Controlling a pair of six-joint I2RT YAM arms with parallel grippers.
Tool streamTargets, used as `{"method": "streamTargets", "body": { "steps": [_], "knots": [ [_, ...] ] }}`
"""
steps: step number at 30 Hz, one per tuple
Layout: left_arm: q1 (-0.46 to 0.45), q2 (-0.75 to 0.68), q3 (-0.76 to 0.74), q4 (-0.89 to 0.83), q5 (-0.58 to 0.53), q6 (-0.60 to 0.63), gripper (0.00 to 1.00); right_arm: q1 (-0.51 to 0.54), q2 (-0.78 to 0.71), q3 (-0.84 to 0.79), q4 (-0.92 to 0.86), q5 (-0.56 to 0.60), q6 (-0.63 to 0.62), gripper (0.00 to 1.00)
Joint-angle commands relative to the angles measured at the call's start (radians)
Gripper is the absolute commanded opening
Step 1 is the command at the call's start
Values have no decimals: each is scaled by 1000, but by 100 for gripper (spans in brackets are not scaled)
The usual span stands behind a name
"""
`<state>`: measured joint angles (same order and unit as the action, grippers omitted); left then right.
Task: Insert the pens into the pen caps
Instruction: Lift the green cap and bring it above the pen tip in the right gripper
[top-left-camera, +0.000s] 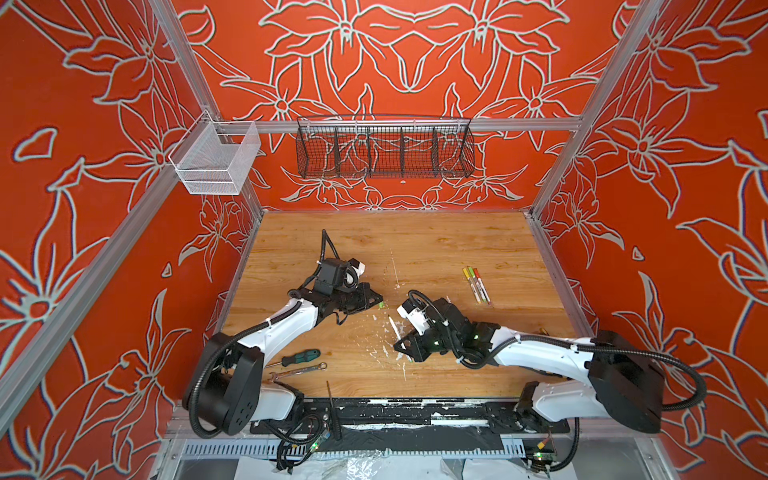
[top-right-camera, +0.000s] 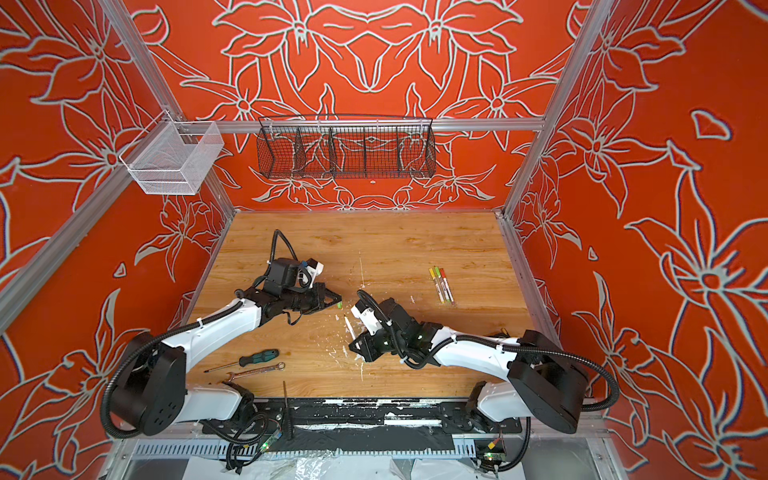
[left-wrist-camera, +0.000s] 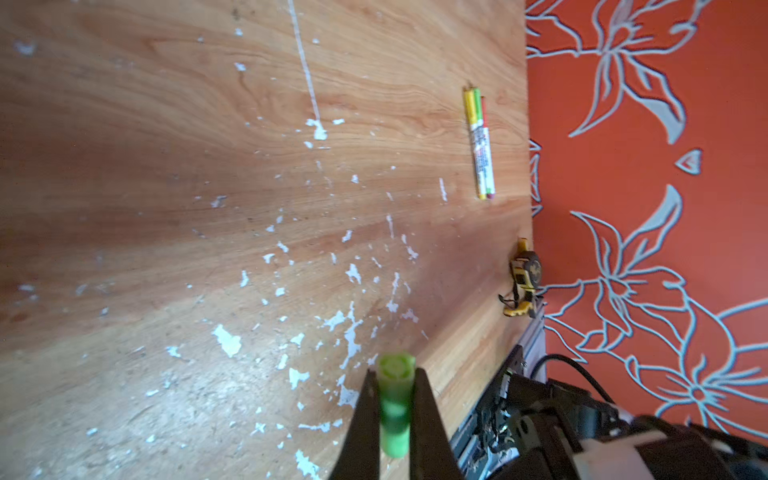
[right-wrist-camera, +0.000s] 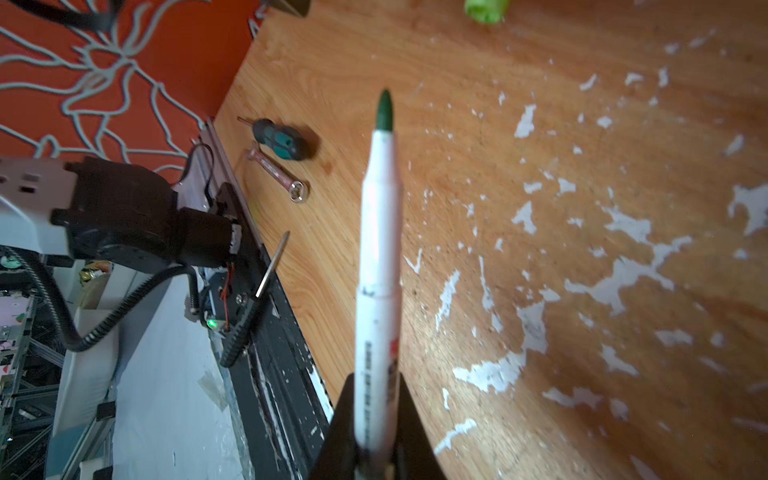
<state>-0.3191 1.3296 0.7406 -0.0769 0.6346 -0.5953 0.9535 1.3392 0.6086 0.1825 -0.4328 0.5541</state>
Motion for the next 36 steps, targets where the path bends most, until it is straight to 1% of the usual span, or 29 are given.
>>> {"method": "streamTargets", "body": {
  "steps": [1,7,9,15,19,23,30,36],
  "knots": [
    [39,-38,-13,45,105,42,0,10,10,1,134,45,35,0],
    [132,-54,-36,51,223,22,0,22,50,7,161,64,41,0],
    [141,-59,-44,71,248,7,0,27,59,14,172,68,38,0],
    [146,-70,-45,81,269,-2,0,30,96,49,188,86,37,0],
    [148,-72,-55,103,288,-20,0,31,141,82,201,73,45,0],
    [156,-83,-69,125,299,-35,0,31,175,93,253,70,65,0],
    [183,-96,-87,168,313,-66,0,33,204,84,312,71,99,0],
    [207,-92,-109,241,345,-110,0,33,206,73,328,69,109,0]
  ]
}}
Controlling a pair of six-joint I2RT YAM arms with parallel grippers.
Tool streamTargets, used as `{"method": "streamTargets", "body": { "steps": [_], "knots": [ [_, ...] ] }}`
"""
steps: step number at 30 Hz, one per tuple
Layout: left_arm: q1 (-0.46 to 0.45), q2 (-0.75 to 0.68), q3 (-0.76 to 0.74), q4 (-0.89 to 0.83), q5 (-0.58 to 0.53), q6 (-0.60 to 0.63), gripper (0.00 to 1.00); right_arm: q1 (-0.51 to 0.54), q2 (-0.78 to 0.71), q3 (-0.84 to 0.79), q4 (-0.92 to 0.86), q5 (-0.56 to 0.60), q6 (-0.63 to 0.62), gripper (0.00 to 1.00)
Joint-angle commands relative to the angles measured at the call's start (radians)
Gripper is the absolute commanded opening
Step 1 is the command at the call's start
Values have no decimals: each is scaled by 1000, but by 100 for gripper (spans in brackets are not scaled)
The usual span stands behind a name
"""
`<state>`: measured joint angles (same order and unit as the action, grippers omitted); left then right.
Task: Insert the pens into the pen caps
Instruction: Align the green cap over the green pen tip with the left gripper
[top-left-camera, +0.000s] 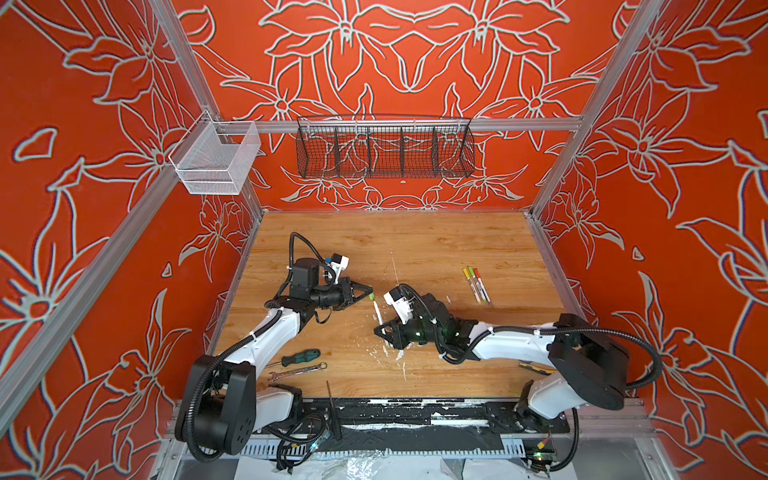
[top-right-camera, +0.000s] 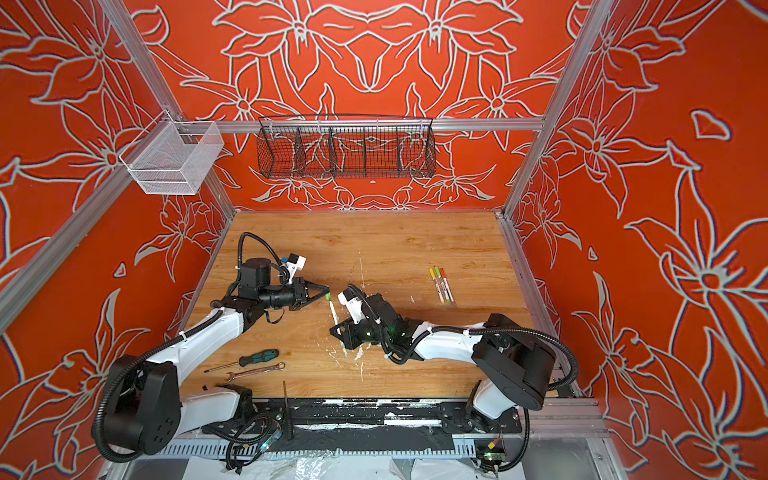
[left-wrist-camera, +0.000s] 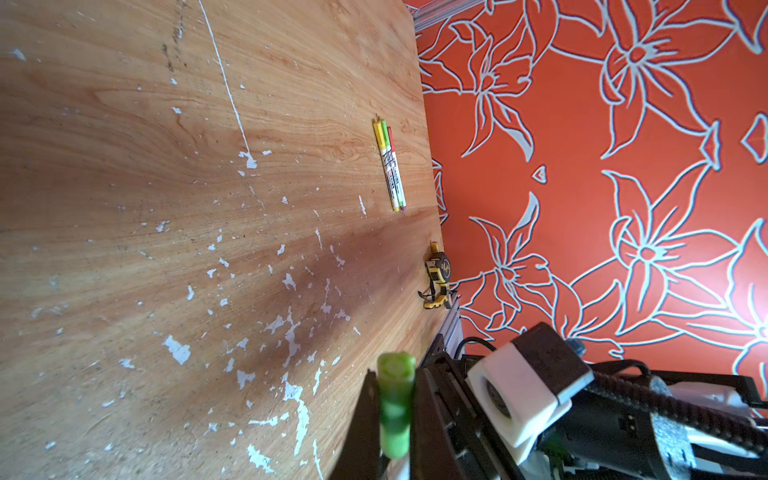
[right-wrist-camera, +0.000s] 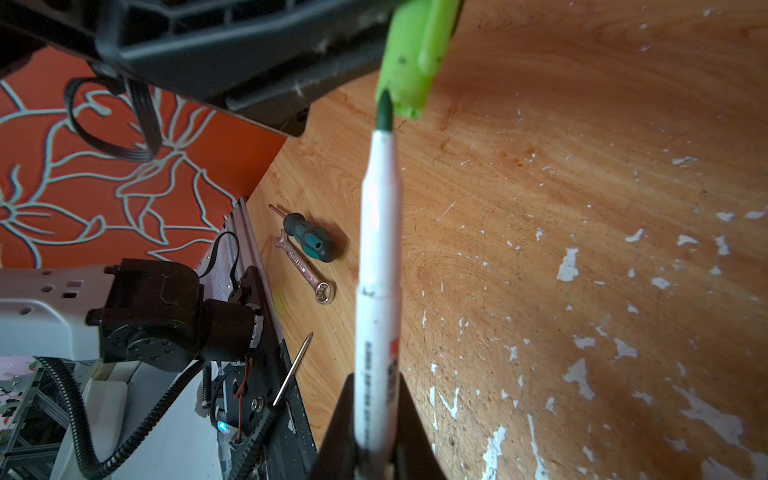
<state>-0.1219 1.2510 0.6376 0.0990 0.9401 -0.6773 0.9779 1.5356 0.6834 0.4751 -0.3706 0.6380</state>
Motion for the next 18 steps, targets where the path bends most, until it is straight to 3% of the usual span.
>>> {"method": "streamTargets", "body": {
  "steps": [1,18],
  "knots": [
    [12,-12,-8,72,43,-32,0,8,13,1,36,3,24,0],
    [39,-1,-32,172,85,-91,0,10,38,19,59,-2,32,0]
  ]
}}
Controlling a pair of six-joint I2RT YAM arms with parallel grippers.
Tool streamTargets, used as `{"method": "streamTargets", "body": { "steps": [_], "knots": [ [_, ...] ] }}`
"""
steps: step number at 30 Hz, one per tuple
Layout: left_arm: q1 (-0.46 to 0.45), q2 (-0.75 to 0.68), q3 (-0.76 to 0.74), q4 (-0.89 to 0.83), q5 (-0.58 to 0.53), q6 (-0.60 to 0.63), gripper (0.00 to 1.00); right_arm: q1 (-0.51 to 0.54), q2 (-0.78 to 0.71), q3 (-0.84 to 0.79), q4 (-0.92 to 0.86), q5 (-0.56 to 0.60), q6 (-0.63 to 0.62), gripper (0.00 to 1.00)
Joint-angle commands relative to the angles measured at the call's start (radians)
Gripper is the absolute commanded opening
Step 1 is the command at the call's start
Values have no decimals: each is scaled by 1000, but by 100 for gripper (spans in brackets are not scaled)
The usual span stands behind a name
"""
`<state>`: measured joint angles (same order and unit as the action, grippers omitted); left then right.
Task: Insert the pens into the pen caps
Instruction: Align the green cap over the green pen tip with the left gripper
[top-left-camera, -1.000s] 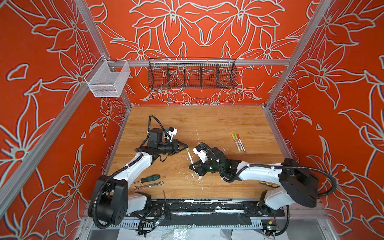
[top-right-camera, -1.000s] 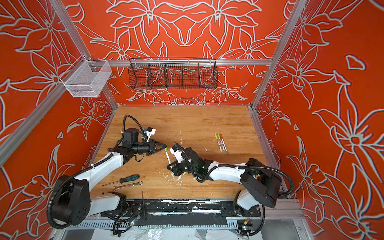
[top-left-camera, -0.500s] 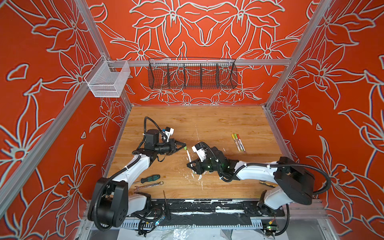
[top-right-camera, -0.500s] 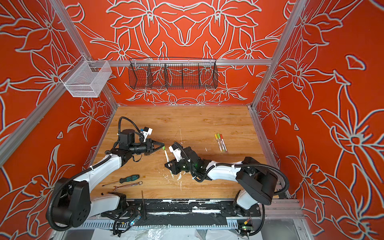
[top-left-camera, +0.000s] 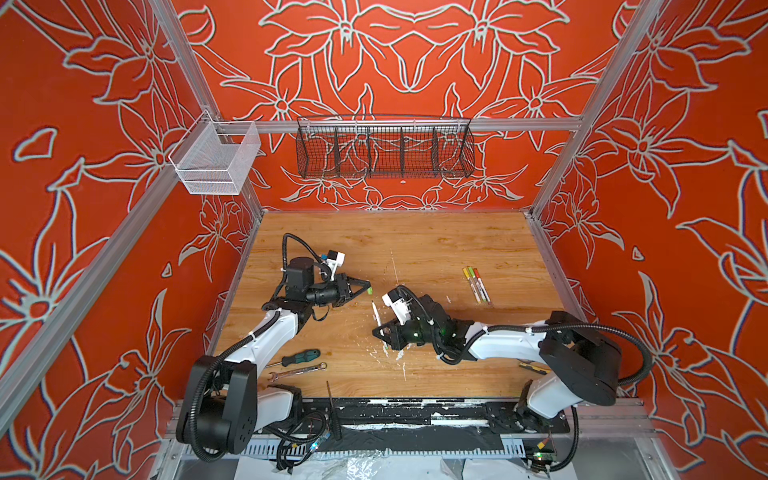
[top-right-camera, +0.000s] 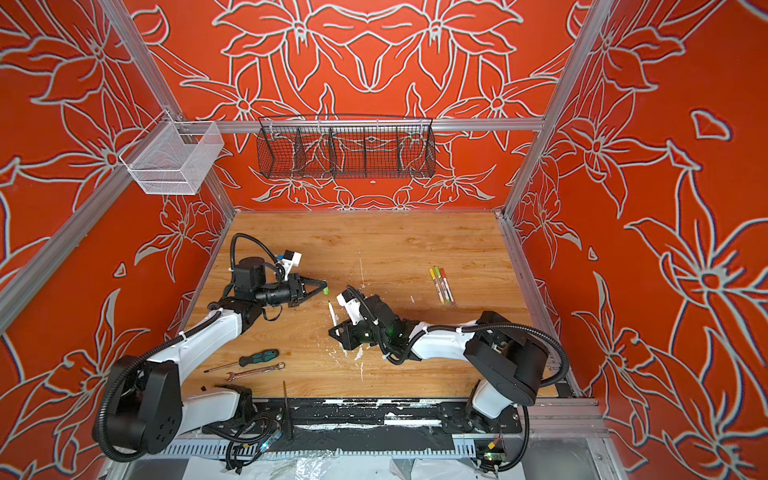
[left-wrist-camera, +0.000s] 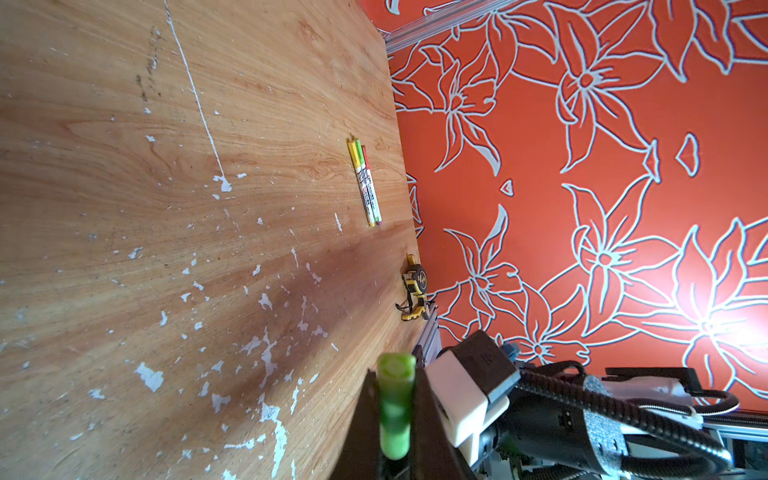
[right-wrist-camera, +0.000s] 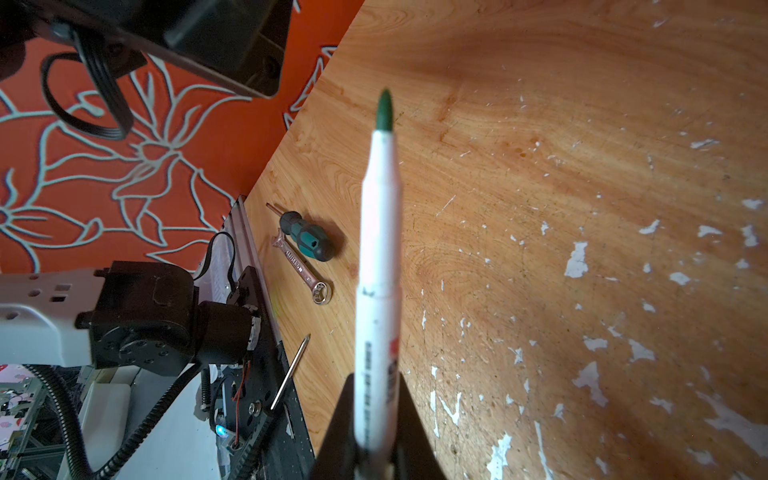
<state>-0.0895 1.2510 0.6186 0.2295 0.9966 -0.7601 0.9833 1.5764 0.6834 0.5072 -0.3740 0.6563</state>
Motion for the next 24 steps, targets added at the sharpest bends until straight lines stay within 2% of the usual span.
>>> {"method": "streamTargets", "body": {
  "steps": [1,24],
  "knots": [
    [7,-1,-17,41,28,-6,0,5,-4,20,27,2,14,0],
    [8,-17,-42,76,42,-7,0,4,-20,47,3,12,-9,0]
  ]
}}
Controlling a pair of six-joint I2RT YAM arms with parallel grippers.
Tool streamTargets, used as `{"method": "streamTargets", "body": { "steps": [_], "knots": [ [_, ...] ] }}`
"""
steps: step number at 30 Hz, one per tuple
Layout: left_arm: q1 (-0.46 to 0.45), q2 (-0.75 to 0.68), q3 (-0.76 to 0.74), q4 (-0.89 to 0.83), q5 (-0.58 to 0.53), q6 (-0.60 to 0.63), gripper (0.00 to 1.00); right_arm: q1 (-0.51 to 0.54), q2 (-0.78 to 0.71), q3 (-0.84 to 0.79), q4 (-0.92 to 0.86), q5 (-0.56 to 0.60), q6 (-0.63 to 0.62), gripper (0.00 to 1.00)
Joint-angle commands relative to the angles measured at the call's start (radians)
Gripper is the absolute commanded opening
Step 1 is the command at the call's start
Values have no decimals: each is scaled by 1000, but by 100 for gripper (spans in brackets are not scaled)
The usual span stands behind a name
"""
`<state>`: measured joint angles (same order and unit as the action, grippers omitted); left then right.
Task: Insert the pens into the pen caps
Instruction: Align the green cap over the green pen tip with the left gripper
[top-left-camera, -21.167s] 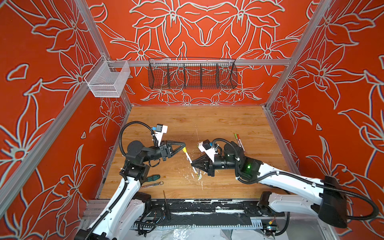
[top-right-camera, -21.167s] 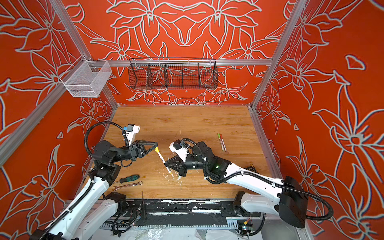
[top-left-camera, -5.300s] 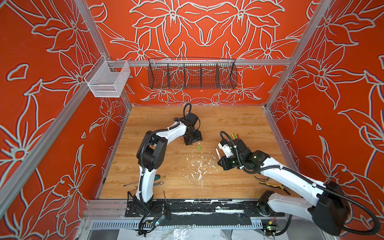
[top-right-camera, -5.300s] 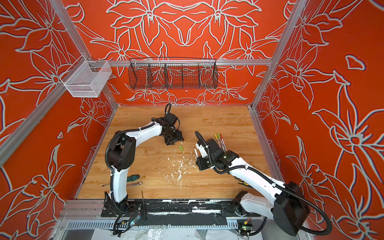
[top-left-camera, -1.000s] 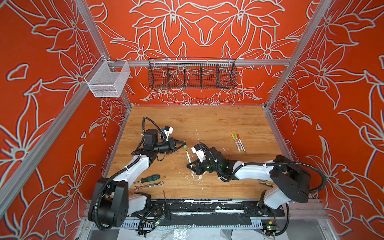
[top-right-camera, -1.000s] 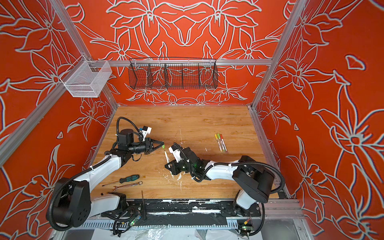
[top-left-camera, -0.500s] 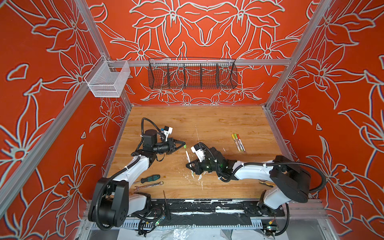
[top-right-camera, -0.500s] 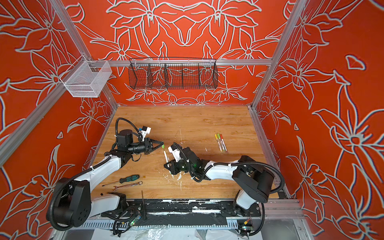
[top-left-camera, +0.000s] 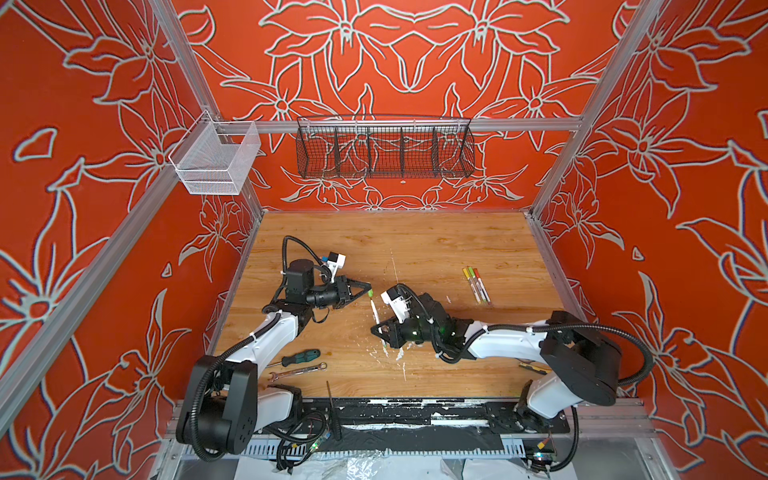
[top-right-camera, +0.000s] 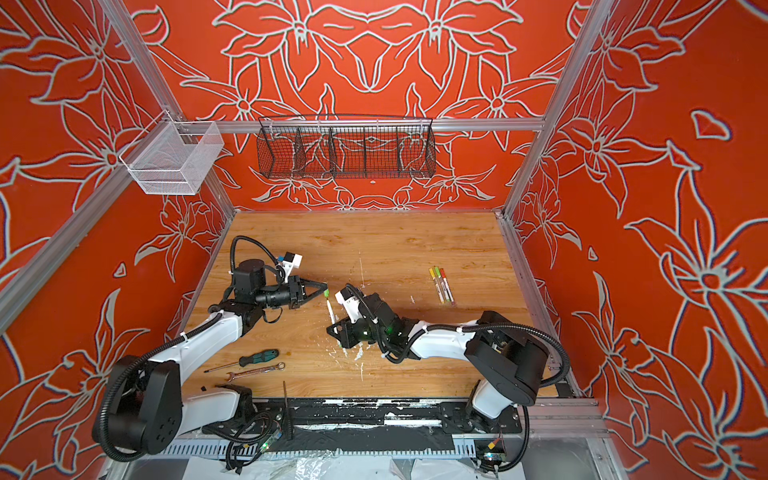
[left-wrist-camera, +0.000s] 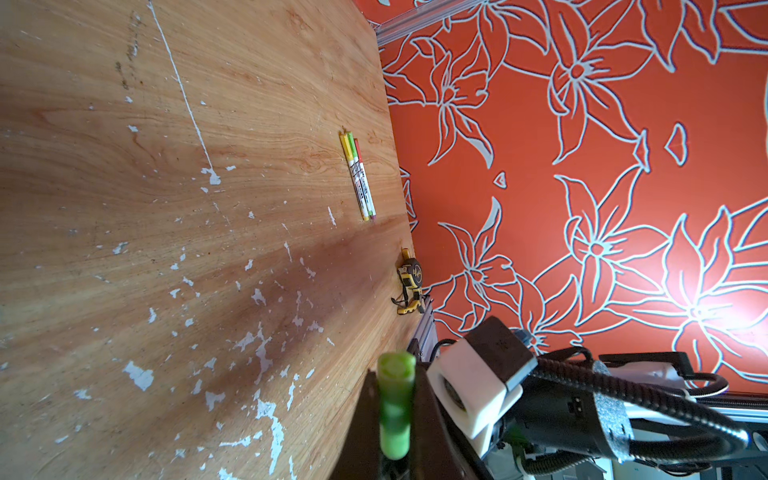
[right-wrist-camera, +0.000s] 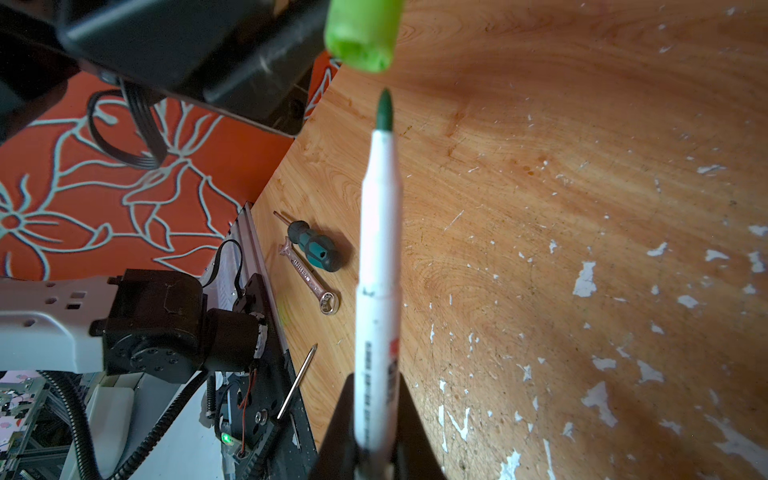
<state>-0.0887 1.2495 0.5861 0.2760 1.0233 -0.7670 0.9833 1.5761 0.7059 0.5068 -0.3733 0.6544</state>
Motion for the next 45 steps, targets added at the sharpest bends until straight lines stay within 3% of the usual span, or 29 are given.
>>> {"method": "streamTargets", "body": {
  "steps": [1,17,29,45],
  "knots": [
    [6,-14,-11,29,15,0,0,4,-22,26,2,10,-8,0],
    [6,-37,-17,20,-13,9,0,3,-22,27,4,4,-6,0],
    [6,-160,-42,-14,-94,40,0,5,-2,25,27,-16,0,0],
    [4,-137,-52,-3,-111,43,0,9,-21,43,29,-37,-9,0]
  ]
}}
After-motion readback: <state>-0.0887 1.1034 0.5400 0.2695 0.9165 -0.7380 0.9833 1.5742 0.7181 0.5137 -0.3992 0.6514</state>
